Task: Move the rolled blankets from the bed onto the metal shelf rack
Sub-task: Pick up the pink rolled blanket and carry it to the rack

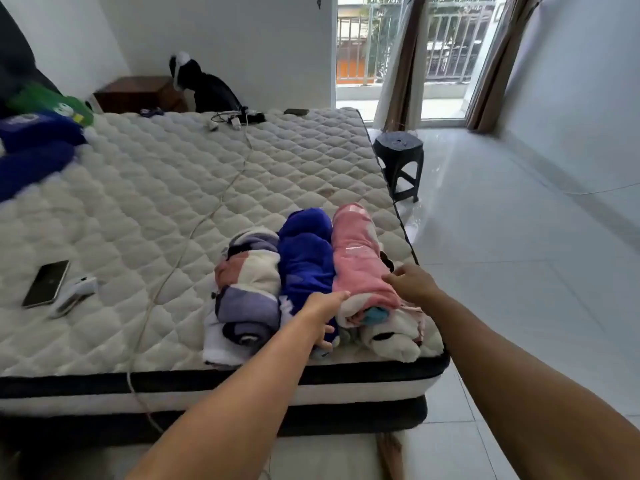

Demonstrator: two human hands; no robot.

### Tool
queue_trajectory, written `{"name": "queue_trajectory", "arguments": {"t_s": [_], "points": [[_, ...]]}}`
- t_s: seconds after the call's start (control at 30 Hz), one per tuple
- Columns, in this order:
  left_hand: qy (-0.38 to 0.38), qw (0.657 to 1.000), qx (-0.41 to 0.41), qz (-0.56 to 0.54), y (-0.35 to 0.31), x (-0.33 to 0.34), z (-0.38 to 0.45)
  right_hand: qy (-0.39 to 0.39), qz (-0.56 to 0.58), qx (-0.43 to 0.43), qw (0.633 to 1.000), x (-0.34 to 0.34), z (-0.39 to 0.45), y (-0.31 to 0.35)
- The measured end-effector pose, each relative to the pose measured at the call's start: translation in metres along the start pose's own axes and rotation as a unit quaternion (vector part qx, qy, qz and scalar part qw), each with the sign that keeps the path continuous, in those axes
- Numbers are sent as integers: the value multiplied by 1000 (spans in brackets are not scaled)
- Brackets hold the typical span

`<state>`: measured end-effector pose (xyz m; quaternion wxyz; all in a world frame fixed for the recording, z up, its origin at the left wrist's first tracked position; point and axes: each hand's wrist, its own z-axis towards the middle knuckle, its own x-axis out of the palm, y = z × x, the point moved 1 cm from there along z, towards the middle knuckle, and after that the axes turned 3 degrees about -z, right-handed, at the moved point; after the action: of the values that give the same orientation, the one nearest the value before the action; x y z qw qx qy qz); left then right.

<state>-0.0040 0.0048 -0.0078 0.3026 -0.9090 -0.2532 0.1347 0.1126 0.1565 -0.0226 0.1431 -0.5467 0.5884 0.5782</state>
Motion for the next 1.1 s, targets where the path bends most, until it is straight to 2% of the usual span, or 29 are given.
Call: {"name": "queue_trajectory", "arguments": {"t_s": [0.07,0.13,0.33,0.43,0.57,0.73,0.8,0.93,1.1], "points": [[1,998,-50,-31,-4,18,18,-9,45,5,999,-3,28,-2],[1,992,-99,-77,-7,34,40,20,113,18,993,-7,64,-3],[-11,958,-143,-248,-13,59,93,99,162,1,982,-5,182,8],[-15,943,-154,-296,-13,60,103,120,190,14,974,-9,219,30],[-15,925,-169,-339,-11,56,108,142,164,40,975,-6,258,57],[-37,925,-148,-348,-2,60,113,194,101,29,975,7,270,65],[-51,926,-126,-352,4,64,114,189,114,27,975,6,264,64],[-83,925,-82,-362,11,71,99,117,151,-2,982,-14,238,64],[-78,930,-13,-360,32,77,57,42,218,-71,972,-47,172,77]]}}
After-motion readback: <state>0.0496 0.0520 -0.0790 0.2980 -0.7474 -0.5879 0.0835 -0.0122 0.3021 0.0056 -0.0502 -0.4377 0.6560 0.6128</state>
